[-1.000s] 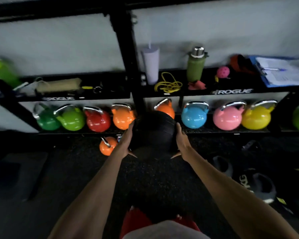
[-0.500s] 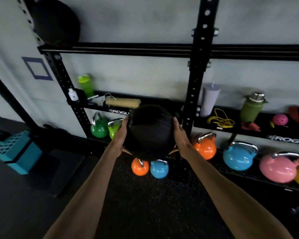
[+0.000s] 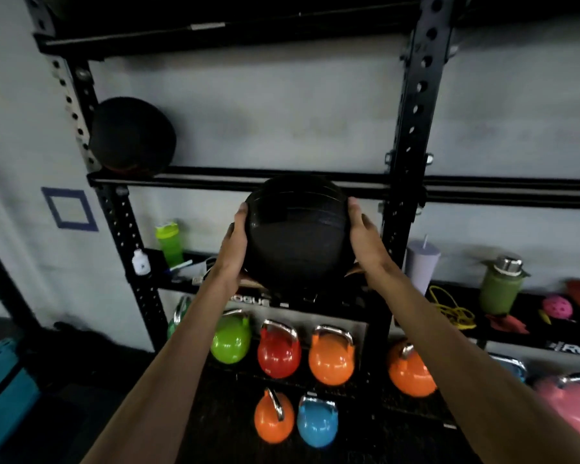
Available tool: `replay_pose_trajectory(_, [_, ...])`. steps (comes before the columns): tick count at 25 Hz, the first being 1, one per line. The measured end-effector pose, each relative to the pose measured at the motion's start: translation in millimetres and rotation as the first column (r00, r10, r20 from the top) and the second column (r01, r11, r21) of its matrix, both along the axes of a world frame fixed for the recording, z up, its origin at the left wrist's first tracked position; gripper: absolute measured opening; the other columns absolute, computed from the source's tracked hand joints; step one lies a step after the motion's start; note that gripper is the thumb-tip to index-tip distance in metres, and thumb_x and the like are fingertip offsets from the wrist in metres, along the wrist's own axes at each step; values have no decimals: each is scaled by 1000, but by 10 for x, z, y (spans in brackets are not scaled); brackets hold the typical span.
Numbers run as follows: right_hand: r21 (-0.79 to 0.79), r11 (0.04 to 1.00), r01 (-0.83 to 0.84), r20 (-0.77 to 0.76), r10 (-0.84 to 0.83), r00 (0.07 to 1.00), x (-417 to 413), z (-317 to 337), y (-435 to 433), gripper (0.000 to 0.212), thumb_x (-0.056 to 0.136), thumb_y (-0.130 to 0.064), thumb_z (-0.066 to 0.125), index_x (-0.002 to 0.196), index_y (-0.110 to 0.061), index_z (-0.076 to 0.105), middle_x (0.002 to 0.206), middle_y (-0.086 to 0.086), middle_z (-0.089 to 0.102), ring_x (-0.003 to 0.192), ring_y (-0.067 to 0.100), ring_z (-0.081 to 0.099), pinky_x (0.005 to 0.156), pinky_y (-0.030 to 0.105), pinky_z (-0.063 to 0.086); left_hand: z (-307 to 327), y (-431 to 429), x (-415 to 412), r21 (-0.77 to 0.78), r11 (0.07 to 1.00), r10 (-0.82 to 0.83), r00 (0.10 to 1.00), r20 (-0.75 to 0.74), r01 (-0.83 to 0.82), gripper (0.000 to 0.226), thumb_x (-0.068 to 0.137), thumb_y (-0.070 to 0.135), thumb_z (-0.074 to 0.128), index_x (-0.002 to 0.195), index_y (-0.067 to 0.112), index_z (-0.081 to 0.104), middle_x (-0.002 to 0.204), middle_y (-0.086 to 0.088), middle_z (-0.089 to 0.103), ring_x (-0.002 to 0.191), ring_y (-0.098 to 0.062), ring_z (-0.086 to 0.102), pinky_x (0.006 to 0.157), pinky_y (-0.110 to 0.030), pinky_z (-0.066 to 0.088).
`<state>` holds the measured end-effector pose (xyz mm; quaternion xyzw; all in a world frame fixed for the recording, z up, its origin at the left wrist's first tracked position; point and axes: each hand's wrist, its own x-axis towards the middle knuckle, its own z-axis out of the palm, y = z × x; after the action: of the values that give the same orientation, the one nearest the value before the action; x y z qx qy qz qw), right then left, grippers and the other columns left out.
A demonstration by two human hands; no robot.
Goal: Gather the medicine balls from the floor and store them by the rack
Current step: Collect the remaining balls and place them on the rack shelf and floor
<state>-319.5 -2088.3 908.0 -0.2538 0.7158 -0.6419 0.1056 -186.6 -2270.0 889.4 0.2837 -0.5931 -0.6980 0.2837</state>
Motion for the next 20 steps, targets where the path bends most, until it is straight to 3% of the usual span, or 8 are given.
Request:
replay_pose_trajectory(3, [-79, 997, -1, -50, -3, 999, -254, 389, -72, 74, 94, -75, 28, 148, -27, 45, 144, 1, 53, 133, 24, 49, 111, 50, 41, 407, -81, -336, -43, 996, -79, 995, -62, 77, 89, 58, 95, 43, 123, 38, 68, 115, 1, 75, 105, -23, 69, 87, -55, 57])
replay_pose_trajectory(7, [-79, 996, 49, -148, -60, 987, -711, 846, -161, 91, 75, -92, 28, 143, -35, 46, 136, 0, 58, 125, 27, 56, 102, 60, 47, 831, -240, -910, -103, 979, -191, 974, -125, 179, 81, 70, 95, 35, 124, 44, 66, 117, 3, 74, 111, -25, 67, 82, -65, 55])
replay_pose_trajectory(10, [-102, 992, 79, -189, -97, 977, -1054, 1101, -215, 84, 84, -86, 30, 147, -31, 43, 137, 3, 57, 126, 27, 55, 104, 55, 47, 1023, -305, -1326, -120, 969, -236, 957, -169, 218, 74, 81, 90, 27, 124, 44, 66, 117, 4, 74, 112, -24, 68, 86, -63, 55])
replay_pose_trajectory(14, [-130, 982, 136, -202, -161, 966, -1464, 1252, -326, 73, 95, -73, 29, 150, -26, 39, 145, 4, 50, 135, 24, 46, 115, 44, 36, 1182, -481, -1848, -145, 962, -255, 951, -175, 231, 73, 77, 92, 30, 126, 48, 63, 119, 8, 73, 113, -21, 66, 88, -59, 56])
replay_pose_trajectory(20, [-176, 961, 215, -171, -244, 954, -1914, 1230, -631, 70, 95, -70, 35, 145, -21, 36, 134, 1, 51, 120, 17, 48, 101, 32, 37, 1172, -891, -2568, -137, 942, -329, 923, -198, 306, 70, 84, 87, 30, 129, 44, 63, 120, 7, 73, 110, -18, 68, 92, -51, 56])
